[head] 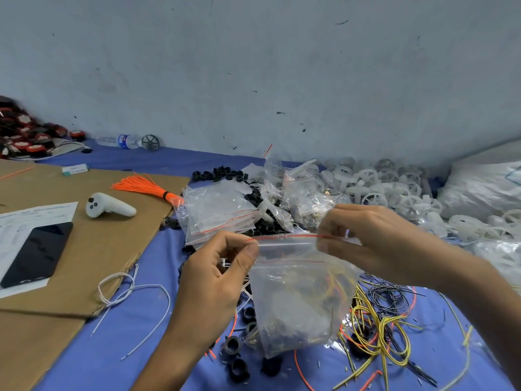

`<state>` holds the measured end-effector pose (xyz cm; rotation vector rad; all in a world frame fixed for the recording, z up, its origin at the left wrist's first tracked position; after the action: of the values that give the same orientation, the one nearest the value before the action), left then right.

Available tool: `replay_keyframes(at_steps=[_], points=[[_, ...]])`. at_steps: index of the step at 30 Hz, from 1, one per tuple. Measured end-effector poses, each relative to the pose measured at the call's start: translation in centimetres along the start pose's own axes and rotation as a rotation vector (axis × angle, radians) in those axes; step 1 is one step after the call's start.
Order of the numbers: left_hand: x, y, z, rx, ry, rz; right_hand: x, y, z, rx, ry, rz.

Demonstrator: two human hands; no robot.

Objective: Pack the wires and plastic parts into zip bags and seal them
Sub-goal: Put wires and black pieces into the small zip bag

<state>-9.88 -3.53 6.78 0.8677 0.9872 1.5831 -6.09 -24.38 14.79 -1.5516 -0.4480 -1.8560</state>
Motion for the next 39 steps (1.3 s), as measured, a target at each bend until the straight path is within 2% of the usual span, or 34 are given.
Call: replay_keyframes(at_steps=[7,12,15,17,19,21,22,23,25,31,35,39], points=[[0.0,-0.2,0.0,0.005,0.009,0.031,0.8,3.6,-3.1,-0.082,0.094,0.003],[-0.6,0.0,-0.1,0.023,0.010,-0.062,1.3,4.6,-4.3,-0.161,0.287,0.027],[-1.2,-0.2,-0.4,0.047,-0.052,-0.091,0.1,5.3,-5.4,-0.236,0.435,0.070],[-1.7,-0.5,-0.5,0.068,-0.098,-0.119,-1.8,6.0,-6.6,-0.322,0.520,0.267],[-1.9,-0.7,-0.7,0.072,-0.105,-0.161,-4.9,6.5,-7.7,-0.408,0.522,0.596],[-2.1,-0.9,-0.8,0.069,-0.105,-0.188,-9.2,5.1,-7.7,-0.376,0.357,0.857],[-2.3,-0.9,-0.9,0.067,-0.111,-0.199,-11.2,3.9,-7.7,-0.345,0.242,0.885],[-2.5,-0.9,-1.0,0.064,-0.122,-0.209,-12.9,2.9,-7.8,-0.319,0.147,0.859],[-2.9,-0.7,-1.1,0.055,-0.136,-0.214,-14.4,1.7,-8.0,-0.301,0.110,0.815],[-2.2,-1.1,-1.0,0.037,-0.089,-0.218,-11.5,3.1,-9.6,-0.455,0.359,0.553],[-2.1,-2.2,-1.0,0.050,-0.051,-0.228,-9.9,6.3,-12.0,-0.667,0.538,0.522],[-3.5,-3.3,-1.8,0.129,-0.112,-0.184,-9.3,8.4,-13.9,-0.799,0.570,0.497]])
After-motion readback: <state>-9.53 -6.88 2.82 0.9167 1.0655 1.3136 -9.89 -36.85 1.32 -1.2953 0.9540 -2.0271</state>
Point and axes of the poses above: each hand's wrist, its own z-axis towards the middle knuckle, its own x-axis out of the back of the hand, y = z × x, the point moved 7 cm from there along z, towards the middle knuckle, and after that the axes turned 4 degrees about -z, right-handed, at the moved point
